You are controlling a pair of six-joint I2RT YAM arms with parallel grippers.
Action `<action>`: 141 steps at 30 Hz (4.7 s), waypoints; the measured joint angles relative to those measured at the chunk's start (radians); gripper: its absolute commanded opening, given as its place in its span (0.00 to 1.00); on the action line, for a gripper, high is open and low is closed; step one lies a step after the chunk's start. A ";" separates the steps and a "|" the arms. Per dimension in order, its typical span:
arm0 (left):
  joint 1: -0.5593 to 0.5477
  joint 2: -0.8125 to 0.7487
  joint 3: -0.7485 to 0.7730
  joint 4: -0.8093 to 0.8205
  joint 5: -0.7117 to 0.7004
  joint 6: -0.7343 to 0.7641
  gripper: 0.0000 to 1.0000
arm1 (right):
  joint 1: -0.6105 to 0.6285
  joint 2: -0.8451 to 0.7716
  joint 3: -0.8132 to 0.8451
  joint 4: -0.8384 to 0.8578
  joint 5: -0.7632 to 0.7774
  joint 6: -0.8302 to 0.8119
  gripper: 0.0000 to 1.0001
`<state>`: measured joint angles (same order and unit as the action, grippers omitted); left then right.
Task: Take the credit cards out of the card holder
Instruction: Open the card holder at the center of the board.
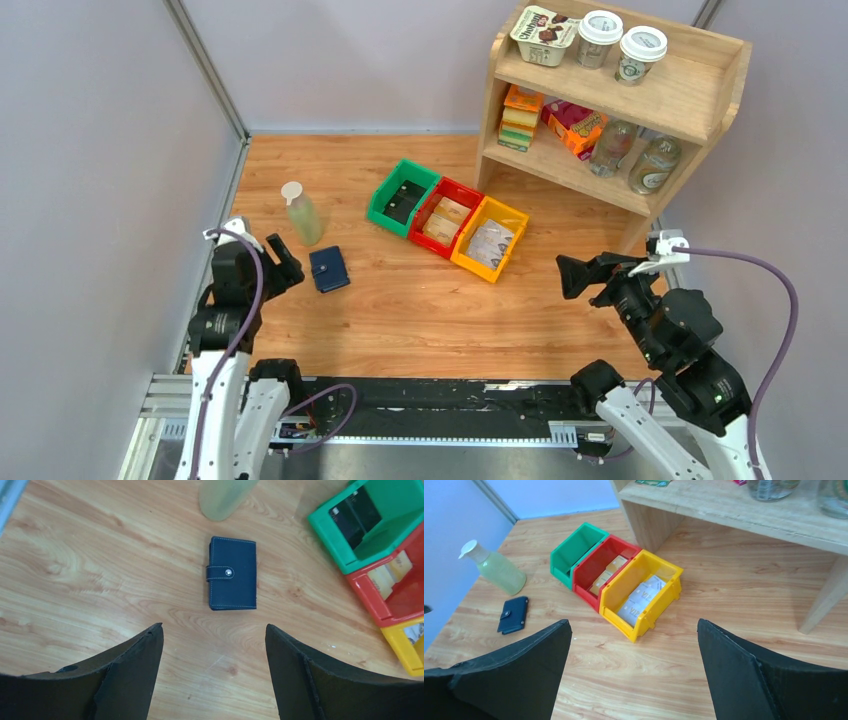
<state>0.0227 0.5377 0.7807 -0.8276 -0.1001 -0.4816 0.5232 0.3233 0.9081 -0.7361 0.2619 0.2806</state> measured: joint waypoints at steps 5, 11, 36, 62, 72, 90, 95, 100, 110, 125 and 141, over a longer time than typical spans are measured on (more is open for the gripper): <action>0.000 0.161 -0.088 0.129 0.010 -0.060 0.77 | 0.000 0.011 -0.023 0.001 -0.034 0.005 1.00; 0.000 0.372 -0.237 0.391 0.016 -0.160 0.77 | 0.000 0.013 -0.032 -0.001 -0.036 0.006 1.00; -0.228 0.937 -0.202 0.936 0.205 -0.167 0.33 | 0.000 0.073 -0.076 0.012 -0.132 0.054 1.00; -0.637 0.544 -0.323 0.723 0.010 -0.373 0.79 | 0.210 0.523 -0.253 0.248 -0.424 0.370 1.00; -0.643 0.474 -0.277 0.593 0.063 -0.217 0.77 | 0.254 0.628 -0.323 0.416 -0.383 0.499 0.87; -0.729 0.775 -0.163 0.608 0.130 -0.099 0.67 | 0.402 1.088 -0.335 0.766 -0.248 0.727 0.59; -0.744 0.805 -0.165 0.615 0.147 -0.099 0.65 | 0.411 1.197 -0.311 0.864 -0.247 0.771 0.59; -0.763 0.820 -0.180 0.658 0.159 -0.117 0.65 | 0.417 1.274 -0.291 0.973 -0.280 0.794 0.50; -0.782 0.826 -0.192 0.698 0.143 -0.148 0.63 | 0.416 1.294 -0.315 1.015 -0.299 0.797 0.00; -0.872 0.715 -0.114 0.473 0.019 -0.163 0.60 | 0.422 1.193 -0.320 0.886 -0.298 0.665 0.00; -0.959 0.990 0.083 0.387 -0.050 -0.137 0.52 | 0.422 1.194 -0.320 0.872 -0.301 0.645 0.00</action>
<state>-0.9363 1.5280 0.8639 -0.4404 -0.1497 -0.6186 0.9451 1.5169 0.5880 0.1360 -0.0387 0.9260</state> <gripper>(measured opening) 0.519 0.026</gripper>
